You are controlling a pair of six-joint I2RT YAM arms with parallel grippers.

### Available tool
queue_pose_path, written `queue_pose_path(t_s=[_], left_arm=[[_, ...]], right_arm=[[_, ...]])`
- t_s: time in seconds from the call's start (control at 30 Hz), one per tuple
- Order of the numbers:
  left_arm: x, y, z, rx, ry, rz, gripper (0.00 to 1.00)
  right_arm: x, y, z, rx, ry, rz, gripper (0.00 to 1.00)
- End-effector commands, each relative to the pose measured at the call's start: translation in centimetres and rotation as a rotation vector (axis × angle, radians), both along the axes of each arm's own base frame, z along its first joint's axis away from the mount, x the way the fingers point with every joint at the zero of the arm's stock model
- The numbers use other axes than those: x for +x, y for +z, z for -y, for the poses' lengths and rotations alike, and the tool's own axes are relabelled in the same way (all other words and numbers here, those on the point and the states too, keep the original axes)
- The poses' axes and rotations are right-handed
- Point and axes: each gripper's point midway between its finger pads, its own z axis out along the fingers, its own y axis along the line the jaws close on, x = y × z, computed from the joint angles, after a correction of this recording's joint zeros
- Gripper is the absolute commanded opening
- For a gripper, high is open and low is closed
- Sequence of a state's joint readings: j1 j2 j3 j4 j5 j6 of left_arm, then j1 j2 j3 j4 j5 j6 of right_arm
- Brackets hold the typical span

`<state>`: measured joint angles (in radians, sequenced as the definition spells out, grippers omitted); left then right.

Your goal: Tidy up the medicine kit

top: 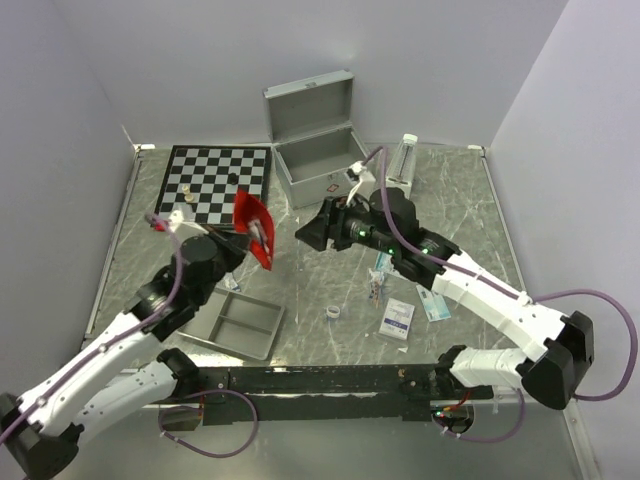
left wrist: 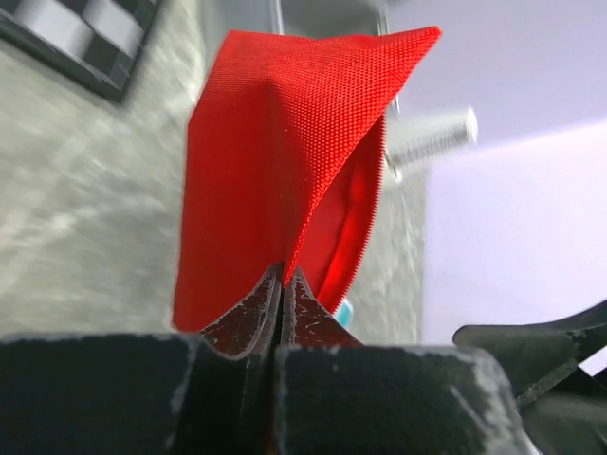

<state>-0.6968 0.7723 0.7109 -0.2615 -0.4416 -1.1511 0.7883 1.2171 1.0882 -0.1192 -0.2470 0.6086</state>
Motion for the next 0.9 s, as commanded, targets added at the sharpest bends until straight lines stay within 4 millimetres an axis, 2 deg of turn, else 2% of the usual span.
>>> queue_pose_path(t_s=[0.0,0.1,0.23,0.33,0.37,0.4,0.57,0.63,0.87], left_arm=[[-1.4,3.5,-6.4,0.125,0.194,0.054,0.01],[-3.1,5.0,-9.2,0.118,0.263,0.065,0.01],[-5.5,5.9,-12.5,0.100,0.352,0.047,0.01],[-6.9,6.2,-14.8,0.082,0.428,0.045,0.01],[-7.4,6.3,-15.6,0.076,0.454,0.045,0.01],[-7.7,6.2,-16.1,0.076,0.468,0.043,0.01],[-8.3,6.3,-16.8,0.050,0.490,0.062,0.01],[-8.3,6.2,-16.8,0.039,0.489,0.066,0.01],[-9.6,7.2,-18.3,-0.015,0.506,0.142,0.01]], right_arm=[[2.9,-3.2,2.2,-0.155,-0.096,0.007,0.72],[4.1,-7.2,0.5,-0.241,-0.049,-0.040,0.70],[5.5,-10.9,-3.1,-0.346,0.008,-0.040,0.69],[5.9,-12.6,-6.1,-0.375,0.064,-0.043,0.68],[5.9,-13.9,-7.1,-0.397,0.089,-0.055,0.67],[6.1,-13.9,-8.1,-0.399,0.104,-0.046,0.67],[7.2,-15.9,-12.1,-0.483,0.111,-0.032,0.66],[8.0,-16.0,-13.6,-0.513,0.084,-0.007,0.67],[8.2,-19.2,-17.2,-0.554,0.109,-0.029,0.68]])
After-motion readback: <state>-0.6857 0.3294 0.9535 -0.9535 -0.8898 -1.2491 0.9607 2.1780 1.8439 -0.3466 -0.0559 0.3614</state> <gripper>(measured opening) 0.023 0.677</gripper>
